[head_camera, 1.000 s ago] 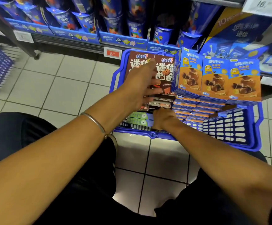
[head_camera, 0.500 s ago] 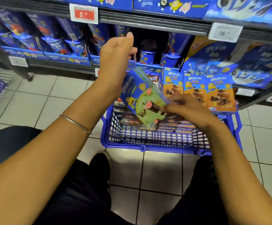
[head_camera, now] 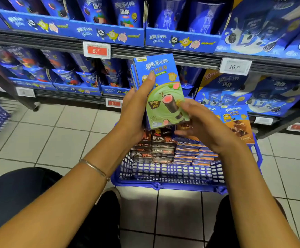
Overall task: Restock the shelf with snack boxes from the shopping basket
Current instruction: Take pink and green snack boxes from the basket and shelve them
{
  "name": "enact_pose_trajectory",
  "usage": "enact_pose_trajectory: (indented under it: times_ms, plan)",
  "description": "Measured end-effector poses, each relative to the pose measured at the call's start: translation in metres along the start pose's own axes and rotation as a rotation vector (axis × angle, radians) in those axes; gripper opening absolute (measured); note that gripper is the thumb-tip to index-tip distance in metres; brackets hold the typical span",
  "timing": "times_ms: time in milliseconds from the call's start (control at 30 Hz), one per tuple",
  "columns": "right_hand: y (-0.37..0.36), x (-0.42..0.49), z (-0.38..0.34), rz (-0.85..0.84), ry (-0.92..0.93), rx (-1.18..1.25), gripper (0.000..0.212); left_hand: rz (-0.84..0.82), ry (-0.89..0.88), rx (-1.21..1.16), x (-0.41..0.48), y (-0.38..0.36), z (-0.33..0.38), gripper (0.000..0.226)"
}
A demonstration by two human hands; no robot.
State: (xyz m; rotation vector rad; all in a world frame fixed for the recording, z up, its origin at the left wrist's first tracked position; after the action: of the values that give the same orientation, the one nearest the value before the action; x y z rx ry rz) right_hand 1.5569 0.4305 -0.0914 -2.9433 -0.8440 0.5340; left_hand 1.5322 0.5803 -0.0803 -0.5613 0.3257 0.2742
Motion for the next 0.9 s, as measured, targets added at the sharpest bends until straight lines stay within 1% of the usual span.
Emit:
enact_pose_trajectory:
  times_ms: [67, 167, 300, 367, 500, 600, 667, 733, 767, 800, 867, 900]
  plan:
    - [-0.001, 0.005, -0.015, 0.052, 0.09, 0.024, 0.05, 0.013, -0.029, 0.038, 0.002, 0.002, 0.001, 0.053]
    - [-0.004, 0.014, -0.028, 0.111, 0.173, 0.01, 0.03, 0.024, -0.061, 0.076, 0.007, 0.006, -0.001, 0.047]
    - [-0.003, 0.023, -0.028, 0.148, 0.169, 0.046, 0.022, 0.053, -0.026, 0.039, 0.017, 0.011, -0.003, 0.053]
    - [-0.004, 0.024, -0.035, 0.179, 0.15, 0.092, 0.023, 0.057, 0.011, 0.013, 0.018, 0.006, 0.003, 0.054]
    - [-0.019, 0.016, -0.08, 0.211, 0.094, 0.137, 0.013, 0.1, 0.047, 0.015, 0.002, -0.008, 0.051, 0.055]
    - [-0.036, 0.0, -0.144, 0.192, 0.049, 0.116, 0.013, 0.117, 0.057, 0.02, -0.024, -0.029, 0.112, 0.056]
    - [-0.051, -0.013, -0.204, 0.177, 0.066, 0.102, 0.019, 0.118, 0.014, 0.077, -0.046, -0.049, 0.17, 0.05]
    - [-0.069, -0.032, -0.275, 0.17, 0.101, 0.05, 0.029, 0.123, -0.039, 0.103, -0.071, -0.074, 0.234, 0.043]
    - [-0.078, -0.042, -0.313, 0.168, 0.123, 0.035, 0.033, 0.133, -0.07, 0.119, -0.084, -0.087, 0.269, 0.045]
    - [-0.087, -0.053, -0.352, 0.167, 0.141, 0.031, 0.035, 0.141, -0.096, 0.138, -0.098, -0.102, 0.305, 0.046]
    - [-0.103, -0.072, -0.432, 0.152, 0.177, -0.004, 0.036, 0.142, -0.151, 0.175, -0.124, -0.133, 0.376, 0.04]
    - [-0.111, -0.081, -0.475, 0.15, 0.195, -0.037, 0.034, 0.142, -0.175, 0.184, -0.137, -0.15, 0.413, 0.042]
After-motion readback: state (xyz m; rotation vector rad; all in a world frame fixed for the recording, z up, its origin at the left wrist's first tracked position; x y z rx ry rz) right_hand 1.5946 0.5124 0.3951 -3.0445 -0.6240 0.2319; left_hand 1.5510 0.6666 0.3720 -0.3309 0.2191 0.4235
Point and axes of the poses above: each hand's wrist, its own x-axis towards the middle knuckle, its own y-axis out of the back of the hand, z = x × y, the point moved 8 cm from there along x, towards the middle knuckle
